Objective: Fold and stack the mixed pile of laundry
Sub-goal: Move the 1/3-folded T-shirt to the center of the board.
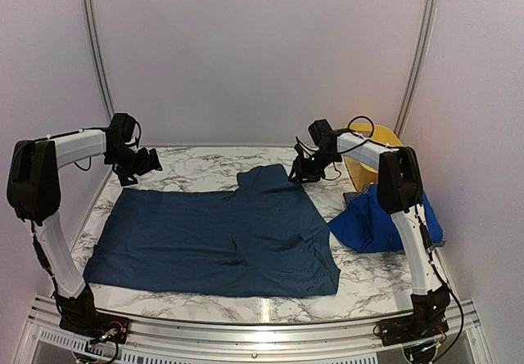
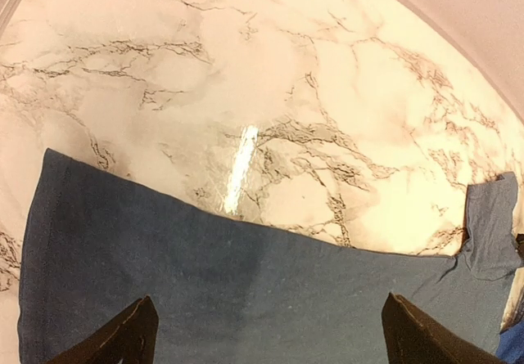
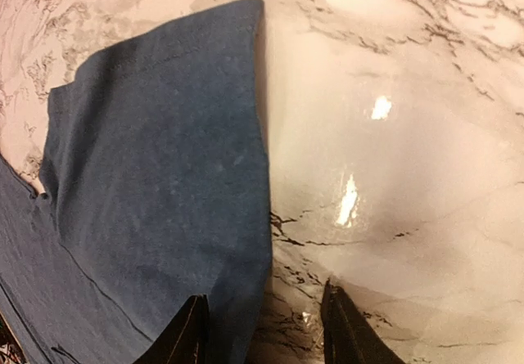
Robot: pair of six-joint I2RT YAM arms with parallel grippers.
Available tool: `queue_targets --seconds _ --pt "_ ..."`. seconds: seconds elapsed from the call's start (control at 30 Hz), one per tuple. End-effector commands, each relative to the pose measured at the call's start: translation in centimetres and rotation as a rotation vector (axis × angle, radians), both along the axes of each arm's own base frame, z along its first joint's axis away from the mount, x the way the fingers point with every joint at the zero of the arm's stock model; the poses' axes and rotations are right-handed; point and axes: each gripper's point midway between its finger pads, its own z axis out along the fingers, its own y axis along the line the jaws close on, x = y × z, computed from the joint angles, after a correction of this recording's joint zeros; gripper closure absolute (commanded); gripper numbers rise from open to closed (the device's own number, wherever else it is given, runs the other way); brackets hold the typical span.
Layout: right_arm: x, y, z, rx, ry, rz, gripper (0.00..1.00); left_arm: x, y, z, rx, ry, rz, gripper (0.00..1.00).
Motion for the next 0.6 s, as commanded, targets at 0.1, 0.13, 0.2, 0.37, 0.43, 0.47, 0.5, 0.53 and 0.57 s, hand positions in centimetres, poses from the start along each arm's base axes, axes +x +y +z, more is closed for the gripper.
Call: queue_targets --seconds 0.1,0.13,0.2,0.37,0.43,0.47,0.5,0.53,0.57 --pt "0.8 1.8 -0.2 -0.060 -0.079 0.030 0.56 -0.8 0.3 -1.5 0.001 0.044 -0.011 0.01" --pt "0.6 2.0 -0.6 -0.097 -0.088 0.044 0.56 -0.9 0.4 -1.7 0.006 0.047 -0.010 0.01" --pt "0.3 1.7 -1.7 -0.214 -0.111 0.054 0.56 -1.1 0.6 -1.8 0.014 0.050 -0.003 0.01" --pt "-0.5 1.4 -3.2 -0.394 -0.145 0.077 0.59 -1.2 0.8 -1.8 0.007 0.050 0.005 0.01" --pt "-0.5 1.0 -3.7 -0.443 -0.153 0.079 0.61 -1.2 0.8 -1.9 0.006 0.052 0.008 0.01" --pt "-0.5 1.0 -3.8 -0.455 -0.155 0.080 0.62 -1.2 0.7 -2.0 0.002 0.055 0.008 0.01" --pt "-0.5 0.9 -4.4 -0.468 -0.150 0.081 0.62 -1.2 0.7 -2.1 -0.004 0.056 0.007 0.01" --pt "-0.3 0.8 -4.7 -0.475 -0.152 0.078 0.62 -1.2 0.6 -2.2 -0.006 0.058 0.005 0.01" --pt "0.0 0.8 -5.0 -0.480 -0.159 0.073 0.62 -1.2 0.6 -2.4 -0.006 0.061 0.005 0.01"
